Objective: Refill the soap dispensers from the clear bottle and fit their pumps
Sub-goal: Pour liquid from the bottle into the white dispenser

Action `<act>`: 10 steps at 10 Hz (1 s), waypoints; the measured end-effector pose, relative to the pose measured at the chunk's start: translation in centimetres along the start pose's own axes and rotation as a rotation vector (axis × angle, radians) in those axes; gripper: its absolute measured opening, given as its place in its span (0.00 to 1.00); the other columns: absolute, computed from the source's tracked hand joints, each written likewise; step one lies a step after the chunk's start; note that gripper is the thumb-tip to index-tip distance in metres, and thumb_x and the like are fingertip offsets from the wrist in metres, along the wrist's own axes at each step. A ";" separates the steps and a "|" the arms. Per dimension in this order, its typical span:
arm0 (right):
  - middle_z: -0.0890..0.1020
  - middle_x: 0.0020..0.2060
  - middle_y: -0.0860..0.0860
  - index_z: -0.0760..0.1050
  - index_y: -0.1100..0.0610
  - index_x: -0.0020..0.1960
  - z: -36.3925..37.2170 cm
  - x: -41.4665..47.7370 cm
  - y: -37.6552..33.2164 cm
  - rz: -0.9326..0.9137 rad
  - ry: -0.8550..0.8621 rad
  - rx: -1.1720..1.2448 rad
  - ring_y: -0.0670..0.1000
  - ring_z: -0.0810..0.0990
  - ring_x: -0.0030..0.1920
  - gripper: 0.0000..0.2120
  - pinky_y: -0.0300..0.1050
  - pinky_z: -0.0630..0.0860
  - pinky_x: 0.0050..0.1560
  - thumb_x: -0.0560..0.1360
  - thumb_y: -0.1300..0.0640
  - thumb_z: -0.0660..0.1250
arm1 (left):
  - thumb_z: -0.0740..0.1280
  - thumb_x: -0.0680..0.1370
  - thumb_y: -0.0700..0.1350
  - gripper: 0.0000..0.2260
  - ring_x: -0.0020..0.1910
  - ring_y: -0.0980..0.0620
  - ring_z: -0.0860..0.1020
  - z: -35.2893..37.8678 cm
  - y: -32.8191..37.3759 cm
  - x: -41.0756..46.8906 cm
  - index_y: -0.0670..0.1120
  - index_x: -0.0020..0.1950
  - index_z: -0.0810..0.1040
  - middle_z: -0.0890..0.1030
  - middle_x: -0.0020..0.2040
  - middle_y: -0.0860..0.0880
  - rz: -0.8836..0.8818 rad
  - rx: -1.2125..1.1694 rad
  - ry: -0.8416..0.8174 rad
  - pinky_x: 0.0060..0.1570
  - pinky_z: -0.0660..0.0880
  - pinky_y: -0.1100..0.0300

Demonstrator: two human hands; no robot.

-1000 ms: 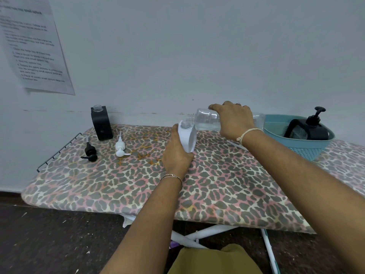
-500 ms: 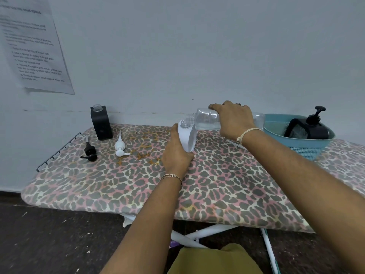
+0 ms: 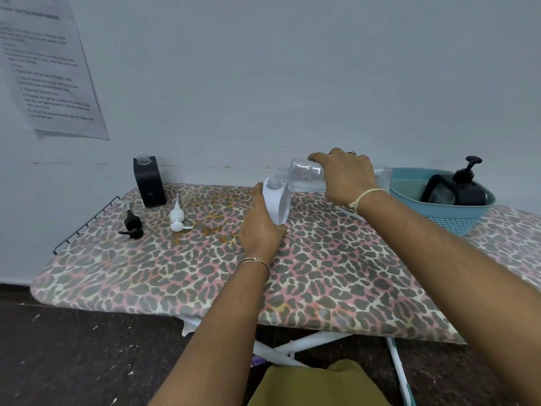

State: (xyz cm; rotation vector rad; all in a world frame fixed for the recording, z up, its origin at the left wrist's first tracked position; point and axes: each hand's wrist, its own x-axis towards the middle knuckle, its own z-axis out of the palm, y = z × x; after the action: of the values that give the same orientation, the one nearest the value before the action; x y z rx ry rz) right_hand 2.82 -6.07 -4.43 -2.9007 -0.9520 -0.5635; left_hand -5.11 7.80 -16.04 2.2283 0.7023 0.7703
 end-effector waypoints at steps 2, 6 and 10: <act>0.76 0.57 0.54 0.64 0.45 0.73 0.0 0.0 0.0 0.000 0.007 0.004 0.58 0.77 0.56 0.33 0.52 0.70 0.56 0.71 0.64 0.67 | 0.74 0.68 0.49 0.40 0.44 0.45 0.80 0.0 0.0 -0.1 0.60 0.73 0.53 0.80 0.51 0.49 0.017 -0.030 0.005 0.36 0.73 0.56; 0.76 0.57 0.54 0.64 0.46 0.73 0.0 -0.1 0.0 -0.001 0.006 0.003 0.59 0.77 0.56 0.33 0.52 0.70 0.56 0.71 0.65 0.66 | 0.75 0.67 0.49 0.42 0.48 0.44 0.80 0.0 -0.1 -0.1 0.59 0.73 0.52 0.80 0.54 0.48 0.023 -0.014 0.003 0.40 0.78 0.51; 0.76 0.56 0.54 0.64 0.46 0.72 -0.1 -0.1 0.0 0.001 0.001 0.011 0.59 0.77 0.56 0.32 0.52 0.70 0.56 0.71 0.65 0.65 | 0.75 0.67 0.47 0.42 0.47 0.44 0.80 -0.4 0.2 -0.2 0.58 0.73 0.54 0.80 0.54 0.48 0.031 -0.012 -0.011 0.39 0.77 0.51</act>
State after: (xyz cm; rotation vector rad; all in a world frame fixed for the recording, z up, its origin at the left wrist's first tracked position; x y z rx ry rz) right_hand 2.74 -6.11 -4.38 -2.8902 -0.9508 -0.5579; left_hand -5.47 7.73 -15.74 2.2360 0.6575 0.7751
